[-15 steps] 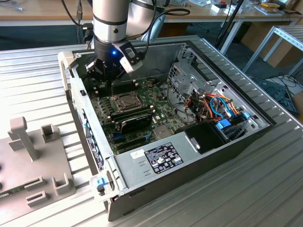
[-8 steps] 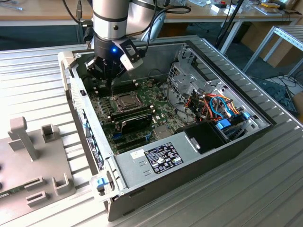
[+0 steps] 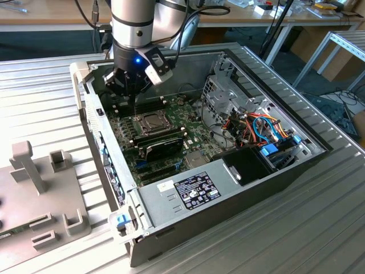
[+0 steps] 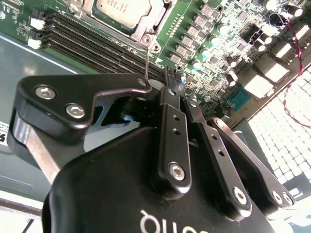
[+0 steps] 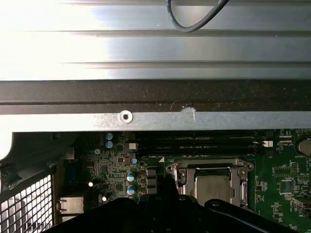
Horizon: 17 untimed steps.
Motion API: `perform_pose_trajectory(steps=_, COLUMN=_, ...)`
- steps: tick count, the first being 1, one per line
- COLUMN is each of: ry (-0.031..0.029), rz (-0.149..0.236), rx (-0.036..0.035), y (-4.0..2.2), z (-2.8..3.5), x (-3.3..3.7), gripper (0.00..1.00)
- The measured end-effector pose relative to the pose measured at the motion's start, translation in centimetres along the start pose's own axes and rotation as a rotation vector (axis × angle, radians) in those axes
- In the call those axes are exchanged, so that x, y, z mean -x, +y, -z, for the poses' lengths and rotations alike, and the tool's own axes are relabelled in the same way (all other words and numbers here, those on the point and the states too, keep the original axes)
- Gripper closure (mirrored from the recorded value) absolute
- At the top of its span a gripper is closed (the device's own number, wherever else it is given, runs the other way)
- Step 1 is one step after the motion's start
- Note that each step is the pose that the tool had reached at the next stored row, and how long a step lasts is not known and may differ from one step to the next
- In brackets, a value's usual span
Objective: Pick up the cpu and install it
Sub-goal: 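Install the first cpu locking lever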
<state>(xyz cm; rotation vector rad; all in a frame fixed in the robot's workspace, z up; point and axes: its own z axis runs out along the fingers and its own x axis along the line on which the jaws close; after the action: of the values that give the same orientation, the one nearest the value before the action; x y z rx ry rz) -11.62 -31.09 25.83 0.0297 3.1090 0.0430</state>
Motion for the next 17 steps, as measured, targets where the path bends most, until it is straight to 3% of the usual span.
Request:
perform_pose_trajectory(steps=7, ry=-0.0034, rz=0.010, rx=0.0218, y=0.01, z=0.00, x=-0.01, gripper=0.89)
perform_pose_trajectory(steps=13, ry=-0.0034, rz=0.012, rx=0.0224, y=0.00, z=0.00, x=0.11, gripper=0.89)
perform_pose_trajectory(steps=17, ry=-0.0035, rz=0.013, rx=0.0225, y=0.01, z=-0.03, x=0.55, gripper=0.89)
